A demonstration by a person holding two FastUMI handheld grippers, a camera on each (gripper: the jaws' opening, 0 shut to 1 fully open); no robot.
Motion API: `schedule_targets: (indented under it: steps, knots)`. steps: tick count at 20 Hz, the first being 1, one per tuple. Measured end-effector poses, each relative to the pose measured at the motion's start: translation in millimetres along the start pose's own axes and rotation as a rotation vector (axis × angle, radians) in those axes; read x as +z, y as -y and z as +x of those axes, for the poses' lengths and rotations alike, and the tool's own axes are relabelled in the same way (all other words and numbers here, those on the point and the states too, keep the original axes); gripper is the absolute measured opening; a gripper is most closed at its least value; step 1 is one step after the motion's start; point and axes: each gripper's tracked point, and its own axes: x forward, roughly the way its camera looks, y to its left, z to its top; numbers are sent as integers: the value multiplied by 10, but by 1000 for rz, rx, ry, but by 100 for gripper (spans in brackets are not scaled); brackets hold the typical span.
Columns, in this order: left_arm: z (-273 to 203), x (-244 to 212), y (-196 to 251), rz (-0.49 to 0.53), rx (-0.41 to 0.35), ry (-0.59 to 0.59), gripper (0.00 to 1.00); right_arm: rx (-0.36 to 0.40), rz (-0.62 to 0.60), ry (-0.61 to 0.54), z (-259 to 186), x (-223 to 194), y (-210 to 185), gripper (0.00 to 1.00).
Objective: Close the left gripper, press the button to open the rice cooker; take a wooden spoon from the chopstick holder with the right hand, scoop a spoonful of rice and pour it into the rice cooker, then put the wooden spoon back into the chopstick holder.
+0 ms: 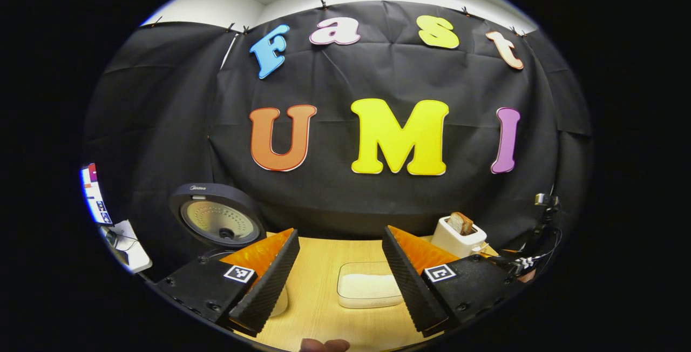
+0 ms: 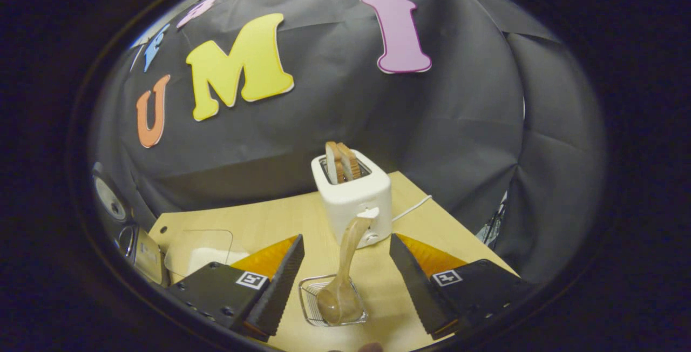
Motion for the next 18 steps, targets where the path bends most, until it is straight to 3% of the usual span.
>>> schedule_targets:
  steps: [1,2,6,11,13,18]
  knots:
    - [17,41,-43,-1,5,6,98,6,-10,9,-88,60,-41,90]
    - [29,64,-93,3,14,10,98,13,-23,16,-171,119,-110,94]
    - [127,301,-565,-28,85,42,98,28,-119,63,-470,396,-394,96]
    - [332,539,-1385,-45,215,44,98,95,-192,77,-833,356,-782,93]
    - [417,666,-1673,-53,248,43,98,107,-238,77,-909,315,-891,96]
    - [891,633,-2254,-66,280,-57,98,122,-280,111,-1053,349,-1046,96]
